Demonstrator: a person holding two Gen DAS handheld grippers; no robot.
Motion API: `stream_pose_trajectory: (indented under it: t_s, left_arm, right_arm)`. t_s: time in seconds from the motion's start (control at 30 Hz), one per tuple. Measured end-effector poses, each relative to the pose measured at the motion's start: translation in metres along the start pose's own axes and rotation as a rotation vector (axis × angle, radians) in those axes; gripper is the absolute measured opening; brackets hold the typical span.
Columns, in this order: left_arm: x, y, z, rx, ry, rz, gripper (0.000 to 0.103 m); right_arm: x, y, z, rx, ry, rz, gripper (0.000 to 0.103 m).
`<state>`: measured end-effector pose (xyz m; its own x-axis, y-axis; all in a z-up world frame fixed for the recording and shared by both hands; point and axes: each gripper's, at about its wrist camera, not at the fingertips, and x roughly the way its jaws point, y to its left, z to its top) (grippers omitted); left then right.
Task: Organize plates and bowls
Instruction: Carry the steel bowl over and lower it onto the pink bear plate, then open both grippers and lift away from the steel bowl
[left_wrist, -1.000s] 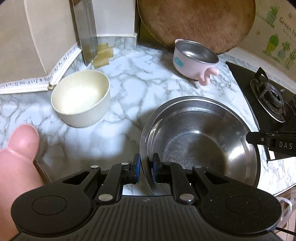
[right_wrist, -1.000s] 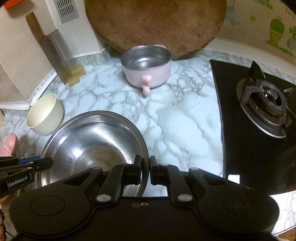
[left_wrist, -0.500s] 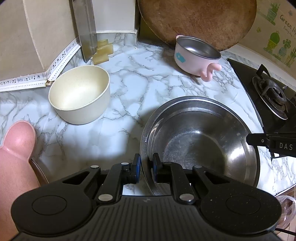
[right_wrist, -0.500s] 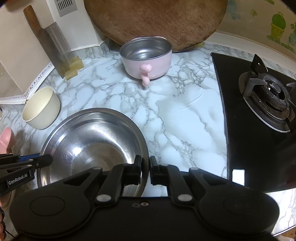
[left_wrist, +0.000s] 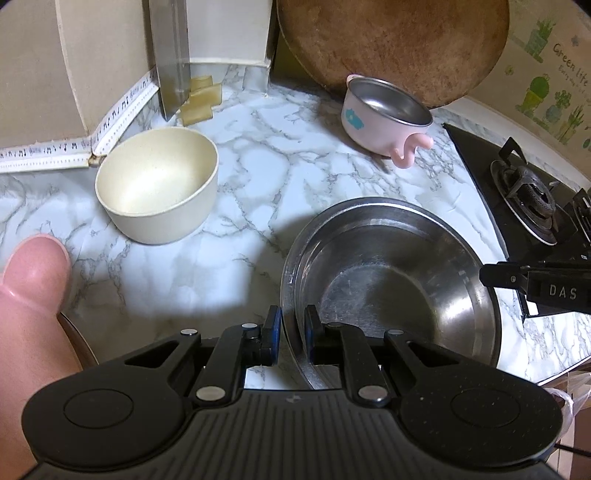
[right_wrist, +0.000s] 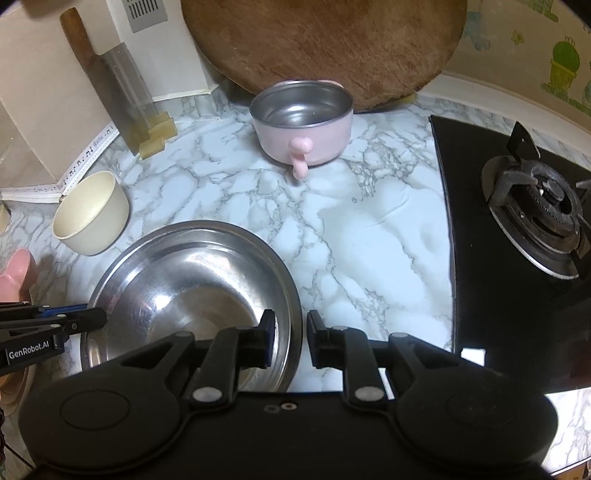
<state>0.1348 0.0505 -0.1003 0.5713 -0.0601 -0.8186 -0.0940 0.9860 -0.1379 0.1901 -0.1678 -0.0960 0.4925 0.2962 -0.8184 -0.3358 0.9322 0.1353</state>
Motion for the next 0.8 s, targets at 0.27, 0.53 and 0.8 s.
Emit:
stream_pose_trajectory:
  t_s: [0.27, 0.53, 0.8]
  left_arm:
    - [-0.029, 0.004, 0.004, 0.018, -0.087, -0.016, 0.013]
    - [-0.054, 0.017, 0.011, -0.003, -0.159, -0.021, 0.03]
    - [-0.069, 0.033, 0.016, -0.03, -0.2, 0.003, 0.048]
  right_arm:
    - [-0.018, 0.015, 0.011, -0.045, -0.031, 0.05, 0.03]
    - [-0.034, 0.042, 0.024, -0.103, -0.068, 0.111, 0.04]
    - [-0.043, 0.068, 0.036, -0.155, -0.098, 0.172, 0.054]
